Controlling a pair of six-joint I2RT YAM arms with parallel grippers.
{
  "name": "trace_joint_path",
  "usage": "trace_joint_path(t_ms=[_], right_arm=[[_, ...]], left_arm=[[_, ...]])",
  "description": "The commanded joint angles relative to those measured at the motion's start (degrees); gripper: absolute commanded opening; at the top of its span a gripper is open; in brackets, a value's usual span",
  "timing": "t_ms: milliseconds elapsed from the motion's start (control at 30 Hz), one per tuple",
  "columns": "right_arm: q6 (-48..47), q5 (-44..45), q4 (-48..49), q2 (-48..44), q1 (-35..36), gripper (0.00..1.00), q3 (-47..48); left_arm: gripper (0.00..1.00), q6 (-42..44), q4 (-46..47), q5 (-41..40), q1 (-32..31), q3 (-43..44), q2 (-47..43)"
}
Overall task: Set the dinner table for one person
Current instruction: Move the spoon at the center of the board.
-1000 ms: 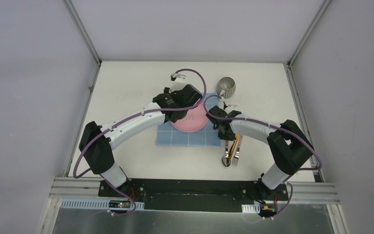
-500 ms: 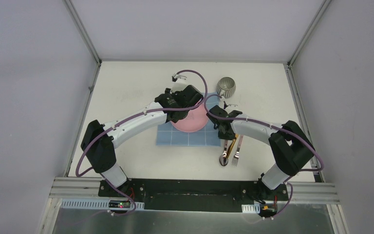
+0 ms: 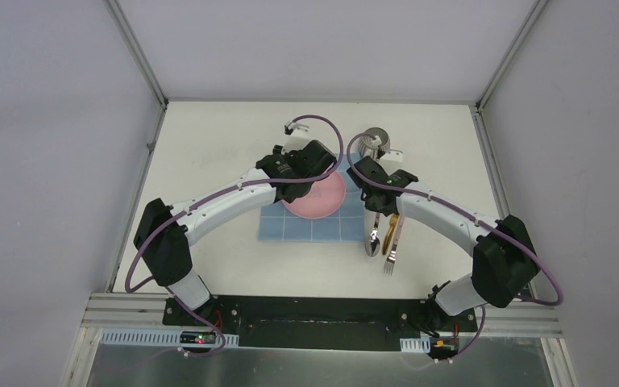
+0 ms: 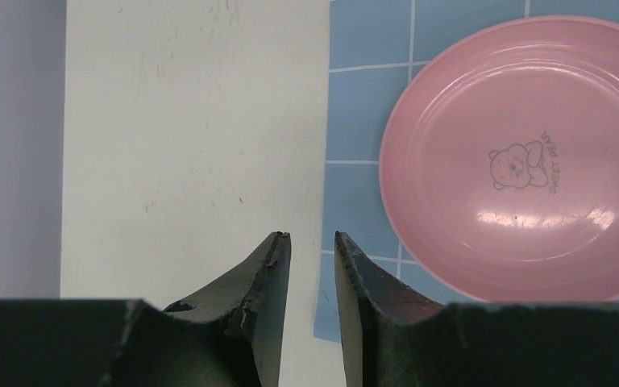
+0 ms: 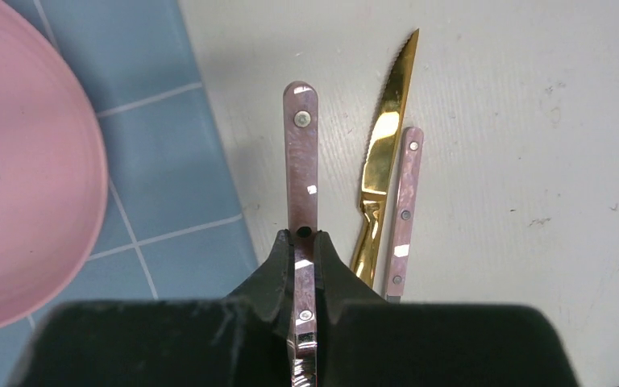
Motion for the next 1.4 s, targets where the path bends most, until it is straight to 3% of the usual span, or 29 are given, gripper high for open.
trace_joint_path(t_ms=[0, 367, 633, 933, 1367], right_arm=[[-1.6, 3.7, -2.0, -3.2, -0.8, 0.00, 3.4], [-5.0, 7.2, -2.0, 0.5, -7.5, 0.00, 5.6], [-6.0, -2.5, -0.5, 8.0, -14.4, 0.00, 11.7], [-5.8, -3.1, 1.1, 17.2, -21.9, 0.00, 17.4], [-3.1, -25.7, 6.8, 23.6, -32.1, 0.00, 22.2]], left_arm=[[0.29, 0.9, -0.1, -2.2, -0.7, 2.2, -2.4], [0.28, 1.0, 0.0, -2.5, -0.7, 2.1, -1.9], [0.28, 1.5, 0.2, -2.0, -0.7, 4.1, 0.3], [0.28, 2.3, 0.9, -2.5, -0.7, 3.3, 0.1], [0.28, 2.9, 1.3, -2.4, -0.7, 2.9, -0.9]])
